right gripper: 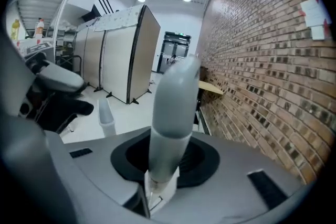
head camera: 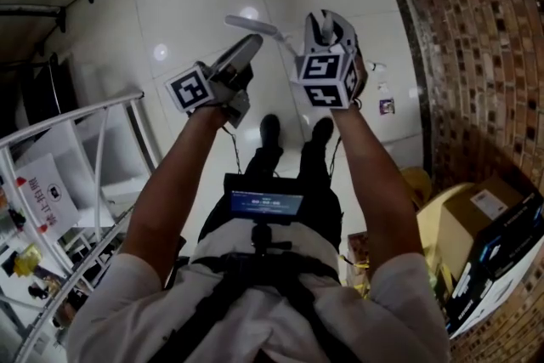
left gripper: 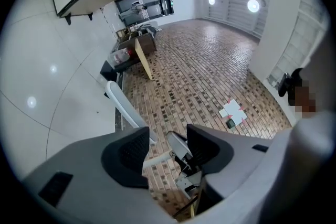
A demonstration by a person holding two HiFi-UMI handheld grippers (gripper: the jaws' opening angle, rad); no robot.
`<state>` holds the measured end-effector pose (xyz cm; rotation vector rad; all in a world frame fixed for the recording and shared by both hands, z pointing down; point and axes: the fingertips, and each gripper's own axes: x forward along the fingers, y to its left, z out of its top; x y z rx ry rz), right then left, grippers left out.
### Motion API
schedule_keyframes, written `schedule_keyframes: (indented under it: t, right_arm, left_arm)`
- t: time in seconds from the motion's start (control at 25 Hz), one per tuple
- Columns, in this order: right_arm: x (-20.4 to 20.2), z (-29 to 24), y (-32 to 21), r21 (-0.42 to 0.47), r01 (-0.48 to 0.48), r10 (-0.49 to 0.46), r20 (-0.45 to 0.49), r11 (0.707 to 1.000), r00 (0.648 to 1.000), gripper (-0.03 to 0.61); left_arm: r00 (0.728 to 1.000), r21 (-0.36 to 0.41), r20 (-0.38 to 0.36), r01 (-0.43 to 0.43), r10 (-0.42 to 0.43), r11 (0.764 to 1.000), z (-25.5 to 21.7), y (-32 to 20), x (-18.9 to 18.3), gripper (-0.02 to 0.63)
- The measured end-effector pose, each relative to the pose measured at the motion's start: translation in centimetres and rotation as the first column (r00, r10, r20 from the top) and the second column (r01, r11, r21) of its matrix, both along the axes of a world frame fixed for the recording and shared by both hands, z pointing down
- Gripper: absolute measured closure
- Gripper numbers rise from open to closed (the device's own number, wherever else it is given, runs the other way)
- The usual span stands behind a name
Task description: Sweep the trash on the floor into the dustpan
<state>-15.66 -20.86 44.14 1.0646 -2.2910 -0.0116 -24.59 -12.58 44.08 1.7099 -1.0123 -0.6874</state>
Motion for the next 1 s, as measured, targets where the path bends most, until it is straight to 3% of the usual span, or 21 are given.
schedule_keyframes:
  t: [0.12, 0.2, 0.28, 0.48, 0.72, 1.0]
  right_arm:
    - [4.1, 3.0, -0.4, -0.085, -0.078, 0.076, -0.035, 0.993, 0.997, 0.517]
    - [6.5, 4.1, -0.8, -0.117, -0.116, 0.112, -0.044, 0.986, 0.993, 0.572]
    - [8.2, 4.0, -1.2, -0.126, -0.130, 0.127, -0.037, 0.983, 0.991, 0.578]
    - [12.3, 2.4, -1.7, -0.127, -0.147, 0.146, -0.017, 0.981, 0.989, 0.578]
    - [16.7, 0.2, -0.3, -0.115, -0.055, 0.052, -0.031, 0.992, 0.998, 0.578]
    - [23.5, 0.3, -1.7, -0.082, -0.124, 0.117, -0.089, 0.989, 0.989, 0.574]
  left_arm:
    - [1.000, -0.001, -0.008, -0.011, 0.011, 1.000, 0.1, -1.1, -0.1, 0.374]
    - [1.000, -0.001, -0.022, -0.017, 0.017, 1.000, 0.2, -1.8, -0.2, 0.362]
    - [0.999, 0.003, -0.038, -0.025, 0.025, 1.000, 0.2, -2.4, -0.2, 0.362]
    - [0.995, 0.009, -0.066, -0.074, 0.074, 0.997, -0.9, -1.7, 0.7, 0.362]
    - [0.995, -0.016, -0.042, -0.090, 0.089, 0.996, 0.1, 0.3, 0.2, 0.362]
    - [0.996, -0.020, -0.027, -0.083, 0.082, 0.996, 0.5, -0.6, -0.3, 0.362]
